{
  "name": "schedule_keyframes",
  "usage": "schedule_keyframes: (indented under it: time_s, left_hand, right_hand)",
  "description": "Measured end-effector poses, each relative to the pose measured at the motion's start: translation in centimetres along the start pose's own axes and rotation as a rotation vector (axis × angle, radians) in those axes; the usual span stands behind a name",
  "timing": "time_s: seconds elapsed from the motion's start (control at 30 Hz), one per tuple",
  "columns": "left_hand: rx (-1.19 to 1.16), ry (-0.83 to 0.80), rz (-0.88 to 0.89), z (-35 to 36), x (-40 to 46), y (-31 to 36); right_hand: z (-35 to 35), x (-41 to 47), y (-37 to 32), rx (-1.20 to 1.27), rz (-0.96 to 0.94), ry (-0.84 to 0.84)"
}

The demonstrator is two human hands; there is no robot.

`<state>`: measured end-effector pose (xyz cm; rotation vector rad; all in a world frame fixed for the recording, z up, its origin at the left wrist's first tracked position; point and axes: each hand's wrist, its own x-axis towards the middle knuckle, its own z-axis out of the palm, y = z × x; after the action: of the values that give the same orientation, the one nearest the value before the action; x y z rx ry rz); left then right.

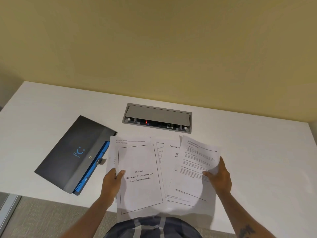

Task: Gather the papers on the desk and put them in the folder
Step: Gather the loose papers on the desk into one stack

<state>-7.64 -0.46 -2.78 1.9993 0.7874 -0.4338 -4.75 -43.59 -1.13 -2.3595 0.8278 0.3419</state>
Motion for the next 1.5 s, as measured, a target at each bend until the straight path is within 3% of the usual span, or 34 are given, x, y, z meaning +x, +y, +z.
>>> schedule_keyframes:
  time_s: [0.13,0.37,0.57,1.0,1.23,1.5]
  left_hand:
    - [-0.089,-0.028,0.008,-0.6,0.1,0.2]
    - [-0.241,-0.072,0.024,-2.0,0.5,1.0]
    - [-0.321,-0.139,0.039,-2.7,-0.6,2.6]
    - [-0.119,-0.219,0.064,-1.4,-2.4,2.0]
    - [-0.143,-0.207,-0.002,-1.6,-3.3,0.3]
    - [-0.180,-0.295,-0.081,-2.6,-4.1,-1.0]
  right_hand:
    - [0.5,-0.3,0.6,0.286,0.026,0.012]
    - [0.7,-2.1,0.5,0.519,0.034,0.018]
    - [1.2,-4.2,-1.7,0.667,-0.008,-0.077]
    - [7.3,-9.3,-5.9,0.683,-0.084,-0.503]
    - [8.7,-12.0,-7.4,0.586,-0.062,-0.773]
    - [9.2,-12.5,-7.1,0.574,-0.043,-0.931]
